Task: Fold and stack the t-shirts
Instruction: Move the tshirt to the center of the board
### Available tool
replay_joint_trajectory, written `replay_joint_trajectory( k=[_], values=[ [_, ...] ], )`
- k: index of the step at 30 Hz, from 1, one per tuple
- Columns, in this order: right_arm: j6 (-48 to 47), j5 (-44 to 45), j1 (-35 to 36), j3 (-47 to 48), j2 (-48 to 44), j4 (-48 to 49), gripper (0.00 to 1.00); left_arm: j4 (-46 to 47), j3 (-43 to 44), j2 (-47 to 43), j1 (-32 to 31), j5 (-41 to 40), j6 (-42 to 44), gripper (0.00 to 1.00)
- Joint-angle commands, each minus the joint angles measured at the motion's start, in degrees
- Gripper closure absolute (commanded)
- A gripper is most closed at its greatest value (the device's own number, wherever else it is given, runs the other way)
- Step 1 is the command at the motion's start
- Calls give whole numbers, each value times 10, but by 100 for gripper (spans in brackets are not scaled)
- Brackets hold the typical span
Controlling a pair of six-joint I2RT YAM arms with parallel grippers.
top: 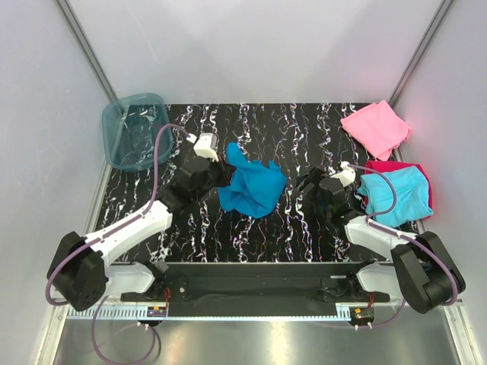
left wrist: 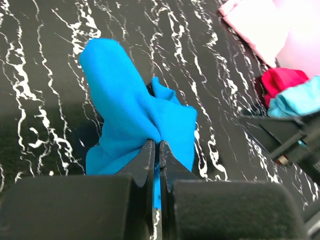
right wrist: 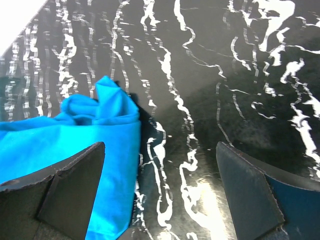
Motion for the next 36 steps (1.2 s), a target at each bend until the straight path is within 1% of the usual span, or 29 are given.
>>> replay_joint_trajectory(
  k=[1,4,7,12,15,20,23,24,29,30,32,33,35,36],
  values=[
    [-4,35,-1,27,8,-23,1,66,-34,-24,-4,-42,-7,100],
    [-4,34,-2,27,10,-23,0,66,-53,-13,-4,-66,-5,100],
    [-4,28,-1,31,18,-21,0,56,-40,-4,-4,-96,6,100],
    [-4,14,-2,38,35,-20,0,6,20,5,6,-164,38,100],
    [-10,-11,-2,47,53,-16,0,-8,53,4,29,-165,55,100],
    [-16,-66,-2,76,102,-14,0,-41,125,16,64,-154,92,100],
    [-15,-101,-2,88,125,-9,0,-59,159,41,87,-129,102,100],
    [-15,-116,-1,84,130,6,0,-62,166,47,93,-123,102,100],
    [-15,-173,-2,87,151,43,0,-60,164,77,98,-105,85,100],
    [-14,-216,-2,90,169,65,0,-58,162,84,98,-97,81,100],
    [-7,-257,-2,94,189,90,0,-47,154,83,96,-82,73,100],
    [4,-286,-2,89,203,127,0,-45,154,80,92,-70,71,100],
    [8,-297,-2,85,211,144,0,-42,164,78,84,-59,74,100],
    [7,-295,-2,85,210,147,0,-42,171,77,76,-39,77,100]
  ],
)
